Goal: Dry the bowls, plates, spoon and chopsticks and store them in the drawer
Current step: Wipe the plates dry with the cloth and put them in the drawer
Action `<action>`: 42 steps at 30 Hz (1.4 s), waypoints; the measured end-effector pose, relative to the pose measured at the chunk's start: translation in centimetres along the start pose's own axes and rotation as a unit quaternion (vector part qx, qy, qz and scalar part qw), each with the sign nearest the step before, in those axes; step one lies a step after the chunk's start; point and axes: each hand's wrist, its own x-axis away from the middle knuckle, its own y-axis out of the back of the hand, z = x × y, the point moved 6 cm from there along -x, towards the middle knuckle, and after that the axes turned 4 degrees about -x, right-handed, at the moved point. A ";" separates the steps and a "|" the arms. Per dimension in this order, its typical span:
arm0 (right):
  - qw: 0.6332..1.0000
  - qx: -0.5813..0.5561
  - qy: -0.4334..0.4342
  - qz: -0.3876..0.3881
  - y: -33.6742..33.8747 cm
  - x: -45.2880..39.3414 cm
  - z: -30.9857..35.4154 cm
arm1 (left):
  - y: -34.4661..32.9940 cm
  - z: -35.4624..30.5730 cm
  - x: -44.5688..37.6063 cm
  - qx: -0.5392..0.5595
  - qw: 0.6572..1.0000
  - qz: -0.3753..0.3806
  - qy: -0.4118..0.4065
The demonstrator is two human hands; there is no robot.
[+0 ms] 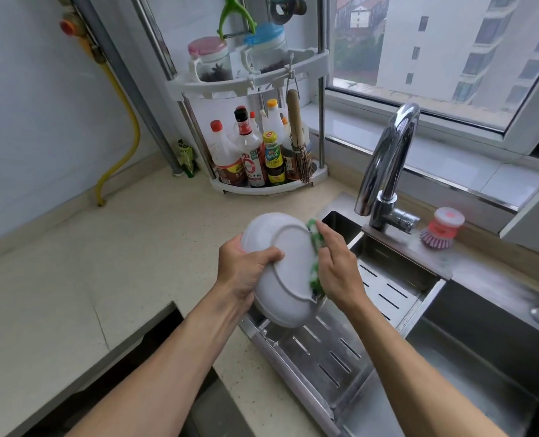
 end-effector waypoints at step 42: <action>0.933 0.025 -0.214 0.287 -21.9 16.3 10.3 | 29.8 4.3 18.2 -0.345 0.923 -0.035 -0.169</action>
